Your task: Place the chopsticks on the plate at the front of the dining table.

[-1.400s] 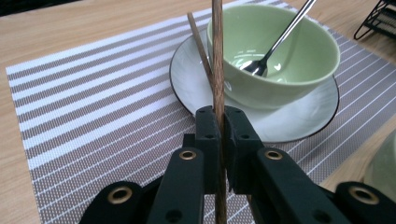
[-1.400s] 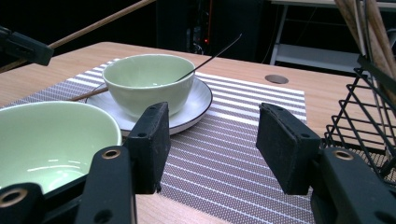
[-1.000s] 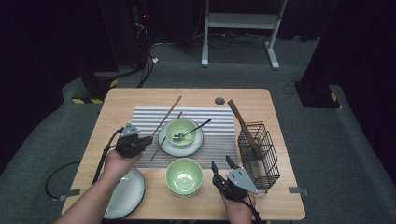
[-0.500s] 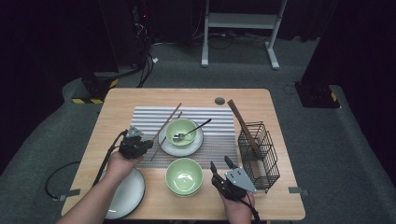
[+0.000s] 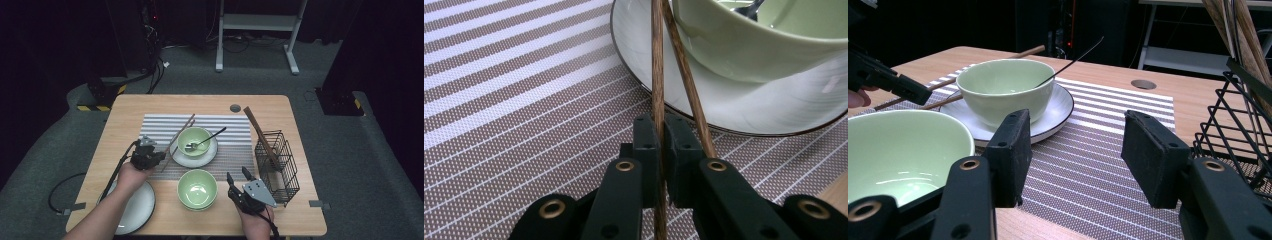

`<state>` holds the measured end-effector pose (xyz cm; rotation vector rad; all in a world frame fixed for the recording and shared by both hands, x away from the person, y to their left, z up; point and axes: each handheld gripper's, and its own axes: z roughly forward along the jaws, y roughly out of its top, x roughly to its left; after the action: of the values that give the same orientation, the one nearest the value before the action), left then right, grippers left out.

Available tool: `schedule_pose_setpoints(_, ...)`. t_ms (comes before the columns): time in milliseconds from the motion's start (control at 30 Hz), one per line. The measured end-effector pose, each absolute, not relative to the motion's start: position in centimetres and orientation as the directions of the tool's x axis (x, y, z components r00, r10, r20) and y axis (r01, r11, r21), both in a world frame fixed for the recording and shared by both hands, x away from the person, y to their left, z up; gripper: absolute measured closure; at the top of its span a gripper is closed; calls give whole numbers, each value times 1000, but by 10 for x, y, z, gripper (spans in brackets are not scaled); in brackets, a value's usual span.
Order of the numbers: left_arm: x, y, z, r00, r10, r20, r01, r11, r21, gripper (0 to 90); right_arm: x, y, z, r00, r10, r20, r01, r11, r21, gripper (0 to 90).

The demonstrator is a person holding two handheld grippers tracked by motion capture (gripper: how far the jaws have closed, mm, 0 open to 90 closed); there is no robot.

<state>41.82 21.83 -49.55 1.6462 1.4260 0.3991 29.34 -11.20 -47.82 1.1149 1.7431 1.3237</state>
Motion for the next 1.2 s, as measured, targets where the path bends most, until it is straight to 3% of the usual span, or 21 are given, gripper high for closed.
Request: schedule_pose_setpoints(1200, 419, 217, -502, 250, 924, -291, 665, 55, 745, 840, 294, -112, -480, -407, 914, -12, 237, 118, 964, 453)
